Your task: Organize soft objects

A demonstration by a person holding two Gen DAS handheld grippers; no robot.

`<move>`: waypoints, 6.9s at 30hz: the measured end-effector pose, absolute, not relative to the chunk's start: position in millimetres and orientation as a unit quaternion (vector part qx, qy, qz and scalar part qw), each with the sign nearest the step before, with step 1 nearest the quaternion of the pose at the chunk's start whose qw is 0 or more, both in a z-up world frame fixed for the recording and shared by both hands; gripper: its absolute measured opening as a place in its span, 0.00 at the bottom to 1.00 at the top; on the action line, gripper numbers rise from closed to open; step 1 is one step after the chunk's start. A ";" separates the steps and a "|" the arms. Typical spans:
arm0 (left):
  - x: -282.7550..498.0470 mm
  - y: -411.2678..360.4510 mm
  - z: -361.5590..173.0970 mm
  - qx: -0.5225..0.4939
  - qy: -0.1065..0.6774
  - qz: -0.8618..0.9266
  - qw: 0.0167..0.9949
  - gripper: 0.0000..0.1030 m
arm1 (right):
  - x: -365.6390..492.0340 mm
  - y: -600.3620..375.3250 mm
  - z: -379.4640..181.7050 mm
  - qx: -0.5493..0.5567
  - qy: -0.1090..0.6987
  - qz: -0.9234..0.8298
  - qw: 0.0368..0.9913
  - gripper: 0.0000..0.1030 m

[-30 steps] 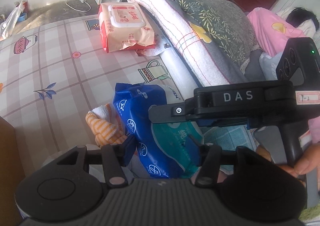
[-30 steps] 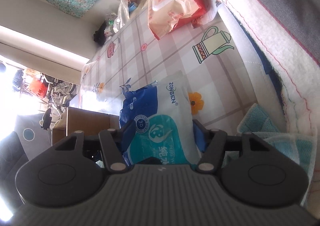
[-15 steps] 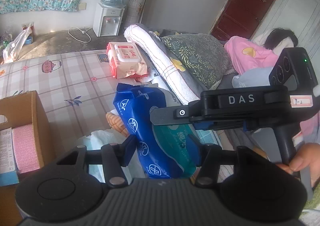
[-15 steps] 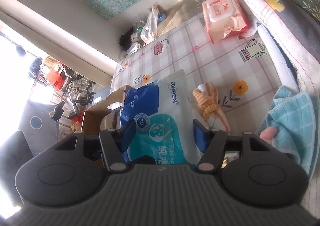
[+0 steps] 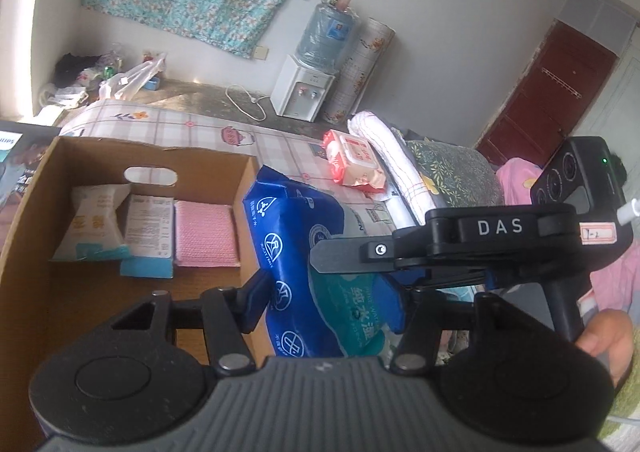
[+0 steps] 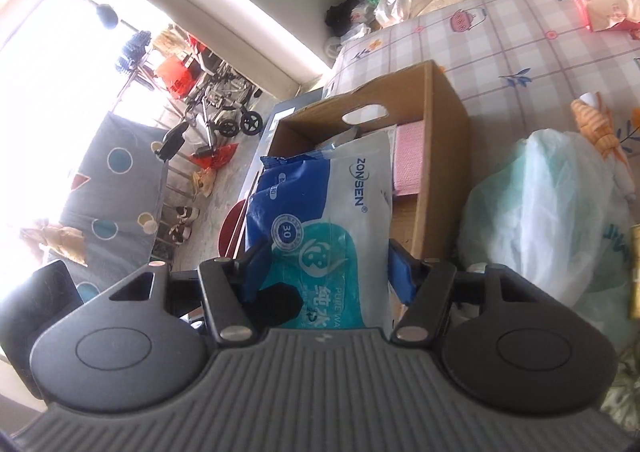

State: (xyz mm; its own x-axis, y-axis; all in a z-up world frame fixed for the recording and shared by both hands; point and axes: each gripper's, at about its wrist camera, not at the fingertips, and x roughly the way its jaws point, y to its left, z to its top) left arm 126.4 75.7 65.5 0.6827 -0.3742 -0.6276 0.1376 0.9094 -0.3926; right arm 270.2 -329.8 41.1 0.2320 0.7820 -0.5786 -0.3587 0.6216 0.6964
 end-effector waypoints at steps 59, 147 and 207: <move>260.3 125.2 -89.6 -0.236 0.592 0.011 0.771 0.84 | 217.4 -432.1 -94.3 0.401 0.460 0.272 0.744 0.61; 121.5 -180.1 -73.0 0.106 0.290 -0.209 0.928 0.33 | 281.0 -553.0 -91.9 0.179 0.446 0.114 0.870 0.51; 23.6 44.9 53.5 -0.140 0.208 -0.147 0.957 0.63 | 205.8 -409.0 28.6 0.330 0.381 0.437 0.745 0.75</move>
